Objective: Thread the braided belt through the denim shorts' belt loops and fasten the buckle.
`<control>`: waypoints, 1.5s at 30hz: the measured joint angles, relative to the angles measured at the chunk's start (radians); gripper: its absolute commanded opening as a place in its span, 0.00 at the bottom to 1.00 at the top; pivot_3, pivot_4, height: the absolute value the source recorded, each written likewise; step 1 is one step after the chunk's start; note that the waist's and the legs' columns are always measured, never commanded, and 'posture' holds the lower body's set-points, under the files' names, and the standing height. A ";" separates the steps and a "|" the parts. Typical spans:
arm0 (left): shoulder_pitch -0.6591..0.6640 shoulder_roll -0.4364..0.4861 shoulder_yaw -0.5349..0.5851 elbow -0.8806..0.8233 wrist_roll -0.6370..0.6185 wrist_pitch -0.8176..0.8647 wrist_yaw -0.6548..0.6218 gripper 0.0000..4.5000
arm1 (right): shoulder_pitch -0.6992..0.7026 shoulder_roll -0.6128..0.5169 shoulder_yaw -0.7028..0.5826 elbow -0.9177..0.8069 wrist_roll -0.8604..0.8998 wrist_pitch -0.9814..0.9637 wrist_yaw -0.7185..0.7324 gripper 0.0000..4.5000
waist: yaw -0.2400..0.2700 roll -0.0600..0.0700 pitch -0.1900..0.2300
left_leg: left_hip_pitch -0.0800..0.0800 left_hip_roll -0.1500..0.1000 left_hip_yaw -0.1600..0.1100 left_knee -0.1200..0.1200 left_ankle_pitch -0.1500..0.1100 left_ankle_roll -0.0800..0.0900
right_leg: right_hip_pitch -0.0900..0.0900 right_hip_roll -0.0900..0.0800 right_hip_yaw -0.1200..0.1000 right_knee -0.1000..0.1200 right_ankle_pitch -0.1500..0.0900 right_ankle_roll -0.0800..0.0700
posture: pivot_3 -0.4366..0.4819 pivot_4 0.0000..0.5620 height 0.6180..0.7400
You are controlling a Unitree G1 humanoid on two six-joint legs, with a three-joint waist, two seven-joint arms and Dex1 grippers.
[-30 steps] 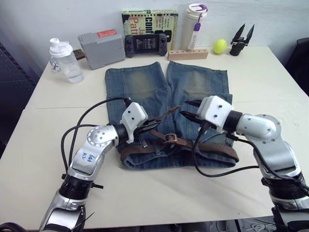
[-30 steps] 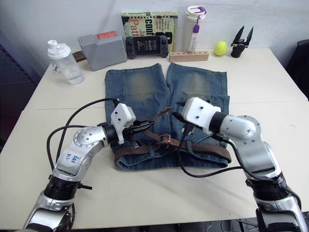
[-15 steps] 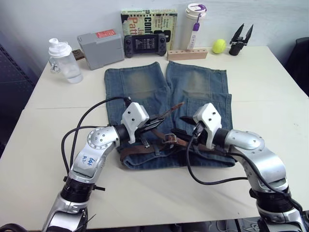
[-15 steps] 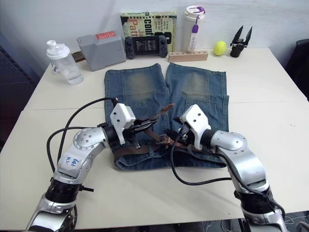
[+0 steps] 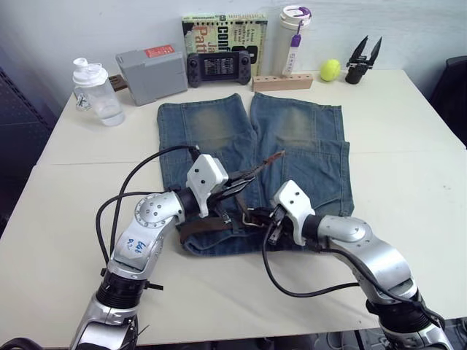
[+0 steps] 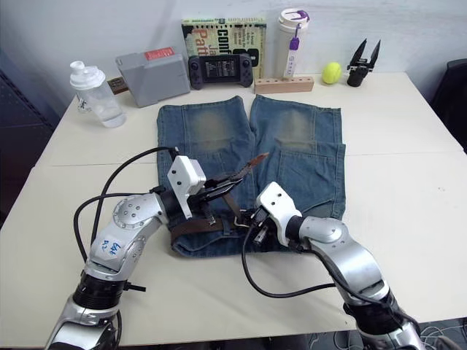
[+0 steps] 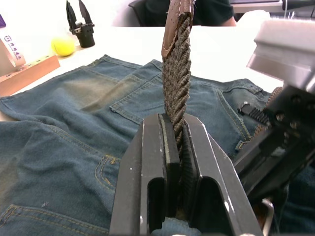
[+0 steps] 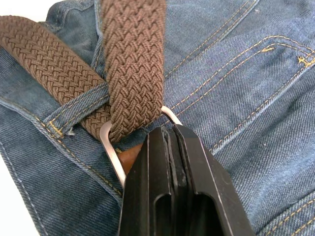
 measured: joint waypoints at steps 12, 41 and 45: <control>0.208 0.098 0.142 -0.058 -0.051 0.022 0.010 0.00 | 0.030 -0.030 0.026 -0.023 -0.036 -0.046 -0.018 0.01 | 0.004 -0.003 -0.002 | 0.001 0.000 -0.001 -0.001 0.000 0.000 | 0.001 -0.001 0.000 -0.001 0.000 0.000 | 0.48 0.27 0.92; 0.234 0.068 0.118 -0.086 -0.020 -0.011 0.041 0.00 | 0.027 -0.050 -0.044 -0.088 0.121 0.072 -0.021 0.01 | 0.001 -0.003 -0.002 | 0.000 0.000 -0.001 -0.001 0.000 0.000 | 0.001 0.000 0.000 -0.001 0.000 0.000 | 0.48 0.27 0.92; 0.234 0.068 0.119 -0.086 -0.020 -0.011 0.042 0.00 | 0.013 -0.044 -0.020 -0.083 0.112 0.070 -0.028 0.01 | 0.001 -0.003 -0.002 | 0.000 0.000 -0.001 -0.001 0.000 0.000 | 0.001 0.000 0.000 -0.001 0.000 0.000 | 0.48 0.27 0.92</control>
